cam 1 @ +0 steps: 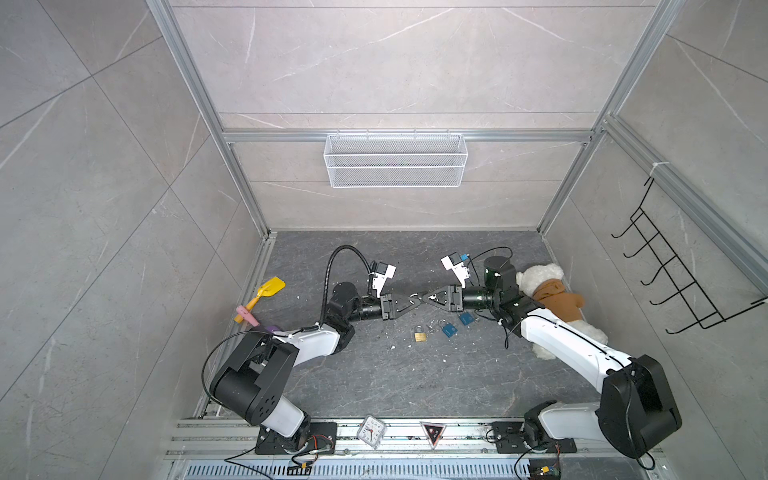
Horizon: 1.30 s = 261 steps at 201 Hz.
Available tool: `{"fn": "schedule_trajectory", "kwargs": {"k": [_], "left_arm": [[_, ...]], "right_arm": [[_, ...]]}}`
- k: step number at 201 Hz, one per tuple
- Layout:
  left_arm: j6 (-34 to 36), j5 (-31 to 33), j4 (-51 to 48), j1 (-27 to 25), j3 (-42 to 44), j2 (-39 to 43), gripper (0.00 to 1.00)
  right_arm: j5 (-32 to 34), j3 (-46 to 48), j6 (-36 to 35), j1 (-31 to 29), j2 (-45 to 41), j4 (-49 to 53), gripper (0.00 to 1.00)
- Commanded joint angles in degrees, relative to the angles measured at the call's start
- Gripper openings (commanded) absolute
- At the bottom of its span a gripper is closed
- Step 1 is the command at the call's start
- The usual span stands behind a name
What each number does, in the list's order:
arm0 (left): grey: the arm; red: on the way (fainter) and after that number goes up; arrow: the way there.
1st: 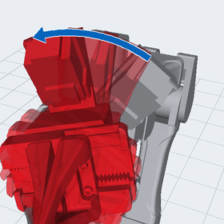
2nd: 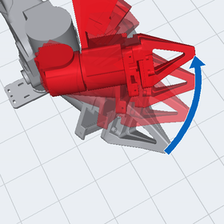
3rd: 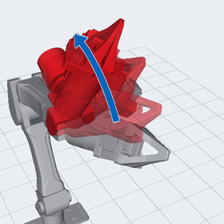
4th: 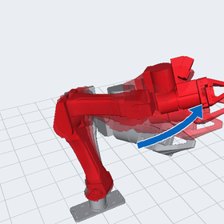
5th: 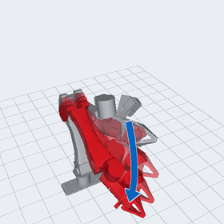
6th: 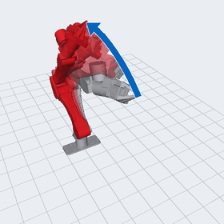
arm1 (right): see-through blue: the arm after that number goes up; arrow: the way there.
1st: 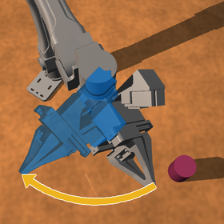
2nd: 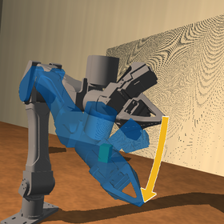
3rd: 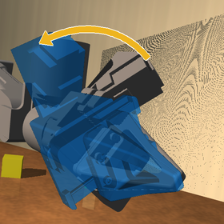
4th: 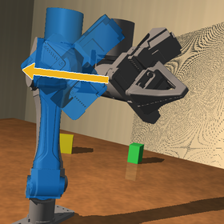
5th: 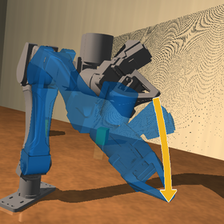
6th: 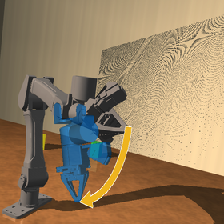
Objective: Lock with the key
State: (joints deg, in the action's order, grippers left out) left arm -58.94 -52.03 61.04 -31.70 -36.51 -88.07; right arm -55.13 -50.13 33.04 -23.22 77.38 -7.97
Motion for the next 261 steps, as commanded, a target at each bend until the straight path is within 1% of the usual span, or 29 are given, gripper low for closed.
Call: {"fn": "schedule_trajectory", "kwargs": {"k": [1,14,29,61,105,110,116,123,131,137,143,185,226,261], "left_arm": [[2.3,0.4,0.5,0.4,-1.3,1.9,0.00],[2.2,0.4,0.7,0.3,-1.2,1.9,0.00],[2.2,0.6,0.6,0.4,-1.1,1.8,0.00],[1.9,0.1,0.9,0.4,-1.4,1.4,0.00],[1.8,0.1,0.8,0.3,-1.4,1.8,0.00],[1.7,0.2,0.8,0.3,-1.4,2.0,0.10],[1.7,0.2,0.9,0.3,-1.3,2.2,0.25],[1.7,0.6,1.3,0.3,-1.1,2.5,0.37],[1.5,1.1,1.8,0.3,-0.9,2.9,0.46],[1.5,1.3,2.3,0.3,-0.7,3.2,0.50],[1.3,1.4,2.7,0.3,-0.7,3.5,0.51],[-0.6,1.7,4.8,0.3,-0.9,3.7,0.51],[-3.6,1.3,10.0,-0.6,-1.1,2.0,0.44],[-4.0,1.0,10.8,-1.6,-1.7,0.8,0.39]], "right_arm": [[0.2,1.0,0.5,0.0,-2.1,-1.0,0.31],[0.2,1.0,0.6,0.0,-2.4,-1.2,0.29],[-0.4,1.1,1.1,0.1,-2.1,-1.7,0.22],[-1.1,1.7,2.4,0.0,-1.8,-3.8,0.00],[-1.0,2.6,3.3,0.0,-1.8,-5.5,0.00],[-1.1,2.6,3.4,0.1,-1.8,-5.6,0.00],[-1.0,2.8,3.6,0.0,-1.9,-5.9,0.00],[-1.0,3.0,3.7,0.1,-2.0,-6.2,0.00],[-1.0,3.2,4.1,0.0,-2.2,-6.6,0.00],[-1.0,3.4,4.3,0.1,-2.4,-6.9,0.00],[-1.0,3.7,4.7,0.1,-2.5,-7.4,0.00],[-0.9,5.2,6.6,0.0,-4.0,-9.7,0.00],[-0.4,6.7,10.3,0.0,-3.9,-15.0,0.00],[-0.7,7.7,13.4,0.0,-3.0,-20.0,0.00]]}}
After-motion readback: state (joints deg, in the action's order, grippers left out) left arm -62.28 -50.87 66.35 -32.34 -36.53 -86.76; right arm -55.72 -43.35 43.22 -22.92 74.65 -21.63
